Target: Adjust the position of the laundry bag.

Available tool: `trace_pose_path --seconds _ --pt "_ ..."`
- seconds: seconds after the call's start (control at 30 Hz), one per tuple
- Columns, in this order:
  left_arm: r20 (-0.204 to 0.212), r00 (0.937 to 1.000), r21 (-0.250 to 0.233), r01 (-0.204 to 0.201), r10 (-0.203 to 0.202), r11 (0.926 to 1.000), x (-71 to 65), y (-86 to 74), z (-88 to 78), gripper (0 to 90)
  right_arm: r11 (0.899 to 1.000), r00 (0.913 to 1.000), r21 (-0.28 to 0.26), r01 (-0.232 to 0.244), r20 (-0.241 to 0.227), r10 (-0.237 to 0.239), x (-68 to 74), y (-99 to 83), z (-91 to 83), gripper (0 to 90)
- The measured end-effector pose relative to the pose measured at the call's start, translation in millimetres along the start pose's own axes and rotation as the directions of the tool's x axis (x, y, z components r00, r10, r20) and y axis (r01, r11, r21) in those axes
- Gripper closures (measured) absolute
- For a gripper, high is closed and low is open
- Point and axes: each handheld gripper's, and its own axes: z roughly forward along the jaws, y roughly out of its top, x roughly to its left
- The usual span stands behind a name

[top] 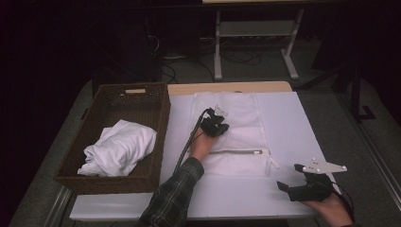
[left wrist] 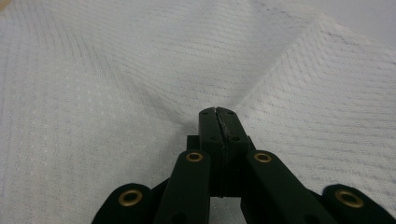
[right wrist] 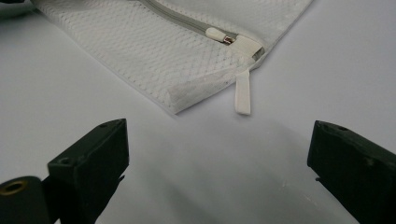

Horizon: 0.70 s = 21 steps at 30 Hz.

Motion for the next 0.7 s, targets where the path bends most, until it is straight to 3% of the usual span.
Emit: trace_pose_path --seconds 0.13,0.23,0.33,0.5,0.6,0.63,0.67,0.7 --pt "-0.001 1.0 -0.001 -0.003 0.003 1.0 -0.8 0.3 -0.3 90.0 1.0 1.0 -0.003 -0.004 0.001 0.004 -0.4 0.0 -0.2 5.0" --pt "0.027 0.9994 -0.007 0.021 -0.021 0.9998 -0.7 0.0 -0.2 90.0 1.0 1.0 -0.005 -0.006 0.001 0.006 -1.0 0.0 -0.4 5.0" --pt "0.042 0.9991 -0.002 0.007 -0.007 1.0 -4.8 1.1 0.8 90.0 1.0 1.0 -0.005 -0.006 0.001 0.006 -1.2 -0.1 -0.4 5.0" --pt "0.03 0.9995 0.005 -0.01 0.01 0.9999 -9.4 2.8 1.3 90.0 1.0 1.0 -0.007 -0.007 0.002 0.007 -1.3 -0.1 -0.9 5.0" --pt "-0.002 1.0 0.005 -0.003 0.003 1.0 -6.0 2.9 -1.1 89.8 1.0 1.0 -0.009 -0.006 0.004 0.006 -1.4 -0.3 -1.6 5.0" --pt "-0.006 1.0 0.002 0.005 -0.005 1.0 -4.2 2.6 -1.1 87.4 1.0 1.0 -0.009 -0.007 0.004 0.007 -1.5 -0.3 -1.7 5.0" --pt "-0.014 0.9999 0.004 0.008 -0.008 1.0 -3.1 2.1 -0.6 70.5 1.0 1.0 -0.009 -0.007 0.003 0.007 -1.5 -0.3 -1.7 5.1" --pt "-0.004 1.0 0.004 0.008 -0.008 1.0 -2.3 1.3 0.1 69.4 1.0 1.0 -0.009 -0.006 0.002 0.006 -1.4 -0.3 -1.5 5.1"
